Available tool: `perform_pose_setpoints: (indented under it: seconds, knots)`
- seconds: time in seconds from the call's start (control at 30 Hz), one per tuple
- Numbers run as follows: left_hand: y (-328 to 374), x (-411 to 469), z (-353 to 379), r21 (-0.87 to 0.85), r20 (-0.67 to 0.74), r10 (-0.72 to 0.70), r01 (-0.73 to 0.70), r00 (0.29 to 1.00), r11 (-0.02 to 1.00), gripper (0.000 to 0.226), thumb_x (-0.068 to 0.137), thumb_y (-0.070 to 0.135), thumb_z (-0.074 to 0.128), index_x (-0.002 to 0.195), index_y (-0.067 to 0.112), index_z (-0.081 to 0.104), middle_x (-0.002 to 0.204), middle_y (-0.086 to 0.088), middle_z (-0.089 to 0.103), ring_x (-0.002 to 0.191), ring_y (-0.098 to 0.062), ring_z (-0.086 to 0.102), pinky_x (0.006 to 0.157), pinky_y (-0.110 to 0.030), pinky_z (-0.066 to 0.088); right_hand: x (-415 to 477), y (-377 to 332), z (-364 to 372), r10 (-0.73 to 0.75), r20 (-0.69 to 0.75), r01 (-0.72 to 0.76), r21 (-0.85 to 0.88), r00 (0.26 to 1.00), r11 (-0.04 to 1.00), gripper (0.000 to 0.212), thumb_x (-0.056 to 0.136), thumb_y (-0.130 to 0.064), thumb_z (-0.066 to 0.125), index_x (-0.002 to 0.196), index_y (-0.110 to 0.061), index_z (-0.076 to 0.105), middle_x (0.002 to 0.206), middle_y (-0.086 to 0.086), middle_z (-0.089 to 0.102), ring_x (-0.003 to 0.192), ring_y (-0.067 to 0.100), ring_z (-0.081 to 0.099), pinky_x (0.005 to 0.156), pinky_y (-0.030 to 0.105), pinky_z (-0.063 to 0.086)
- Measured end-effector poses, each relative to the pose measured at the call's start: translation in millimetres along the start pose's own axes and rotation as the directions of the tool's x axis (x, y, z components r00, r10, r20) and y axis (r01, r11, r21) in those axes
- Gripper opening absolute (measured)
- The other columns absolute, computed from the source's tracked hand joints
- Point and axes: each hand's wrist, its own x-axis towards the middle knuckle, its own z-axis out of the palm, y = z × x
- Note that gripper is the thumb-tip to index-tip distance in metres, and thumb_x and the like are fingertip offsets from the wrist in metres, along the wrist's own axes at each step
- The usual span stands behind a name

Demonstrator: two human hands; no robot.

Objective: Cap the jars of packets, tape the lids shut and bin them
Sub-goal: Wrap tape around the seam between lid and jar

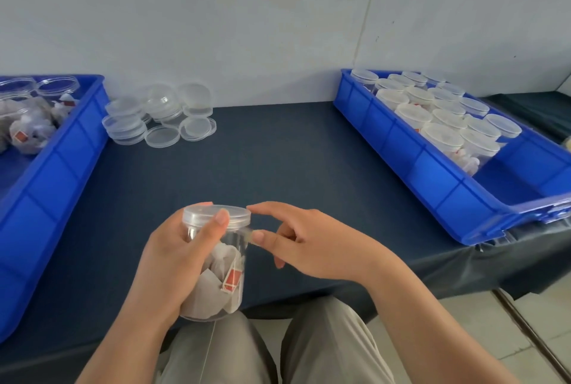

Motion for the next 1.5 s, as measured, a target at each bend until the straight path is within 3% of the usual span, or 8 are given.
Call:
perform_pose_setpoints:
  seconds: [0.23, 0.53, 0.73, 0.9, 1.07, 1.2, 1.33, 1.5]
  knots:
    - [6, -7, -4, -0.302, 0.217, -0.195, 0.256, 0.956, 0.918, 0.079, 0.064, 0.090, 0.076, 0.106, 0.023, 0.081, 0.101, -0.018, 0.077, 0.084, -0.032, 0.077, 0.076, -0.044, 0.062, 8, 6, -17, -0.021, -0.018, 0.023, 0.091, 1.000, 0.996, 0.043, 0.098, -0.075, 0.052, 0.137, -0.057, 0.050, 0.080, -0.007, 0.057, 0.067, 0.001, 0.053, 0.063, 0.016, 0.044]
    - [13, -4, -14, -0.375, 0.310, -0.160, 0.274, 0.937, 0.886, 0.085, 0.060, 0.087, 0.080, 0.118, 0.025, 0.080, 0.107, -0.017, 0.078, 0.087, -0.028, 0.078, 0.074, -0.037, 0.063, 11, 5, -35, -0.044, 0.010, 0.043, 0.122, 0.999, 0.992, 0.050, 0.087, -0.084, 0.056, 0.132, -0.064, 0.050, 0.090, 0.005, 0.063, 0.069, 0.009, 0.054, 0.070, 0.033, 0.051]
    - [14, -3, -9, -0.425, 0.432, -0.177, 0.373, 0.885, 0.825, 0.109, 0.055, 0.082, 0.088, 0.132, 0.007, 0.070, 0.119, -0.026, 0.070, 0.100, -0.039, 0.071, 0.084, -0.049, 0.058, 12, 0, -26, -0.105, 0.070, 0.090, 0.200, 0.992, 0.976, 0.042, 0.094, -0.075, 0.054, 0.134, -0.062, 0.055, 0.089, 0.017, 0.059, 0.074, 0.025, 0.053, 0.071, 0.040, 0.050]
    - [14, 2, -13, -0.314, 0.464, -0.138, 0.309, 0.875, 0.898, 0.117, 0.058, 0.090, 0.080, 0.138, 0.006, 0.065, 0.137, -0.036, 0.060, 0.131, -0.058, 0.056, 0.114, -0.068, 0.044, 8, 1, -23, -0.166, 0.052, 0.154, 0.187, 0.985, 0.970, 0.033, 0.107, -0.055, 0.054, 0.140, -0.052, 0.056, 0.080, -0.010, 0.060, 0.067, 0.002, 0.048, 0.065, 0.017, 0.043]
    - [18, 8, -10, -0.197, 0.286, -0.063, 0.123, 0.956, 0.973, 0.071, 0.072, 0.088, 0.058, 0.112, 0.033, 0.081, 0.112, -0.009, 0.080, 0.102, -0.025, 0.078, 0.078, -0.032, 0.064, 6, -1, -11, -0.098, -0.037, 0.104, 0.242, 0.994, 0.965, 0.033, 0.104, -0.067, 0.047, 0.131, -0.055, 0.061, 0.087, 0.012, 0.058, 0.071, 0.012, 0.048, 0.070, 0.035, 0.047]
    - [19, 4, -4, -0.071, 0.212, -0.031, 0.047, 0.977, 0.996, 0.051, 0.092, 0.085, 0.042, 0.123, 0.052, 0.067, 0.116, 0.013, 0.077, 0.103, -0.010, 0.076, 0.076, -0.026, 0.062, 7, 1, -1, -0.030, -0.130, 0.055, 0.191, 0.991, 0.980, 0.044, 0.095, -0.080, 0.045, 0.128, -0.056, 0.060, 0.076, -0.009, 0.057, 0.064, 0.003, 0.048, 0.065, 0.022, 0.041]
    - [21, 6, -5, 0.211, 0.196, -0.038, -0.004, 0.980, 0.977, 0.087, 0.075, 0.099, 0.046, 0.149, 0.053, 0.042, 0.114, 0.030, 0.065, 0.102, 0.002, 0.071, 0.084, -0.024, 0.055, 8, 1, 13, 0.013, -0.181, 0.010, 0.125, 0.983, 0.992, 0.048, 0.092, -0.087, 0.039, 0.128, -0.059, 0.055, 0.087, -0.008, 0.065, 0.071, 0.004, 0.057, 0.069, 0.026, 0.050]
    - [15, -1, 7, 0.176, 0.107, -0.036, 0.016, 0.994, 0.984, 0.110, 0.063, 0.095, 0.059, 0.158, 0.056, 0.020, 0.107, 0.034, 0.067, 0.098, 0.020, 0.062, 0.076, -0.017, 0.048, 7, -8, 22, 0.029, -0.263, -0.006, 0.086, 0.964, 0.996, 0.050, 0.092, -0.084, 0.041, 0.130, -0.054, 0.055, 0.101, -0.029, 0.067, 0.086, -0.004, 0.063, 0.067, 0.012, 0.043]
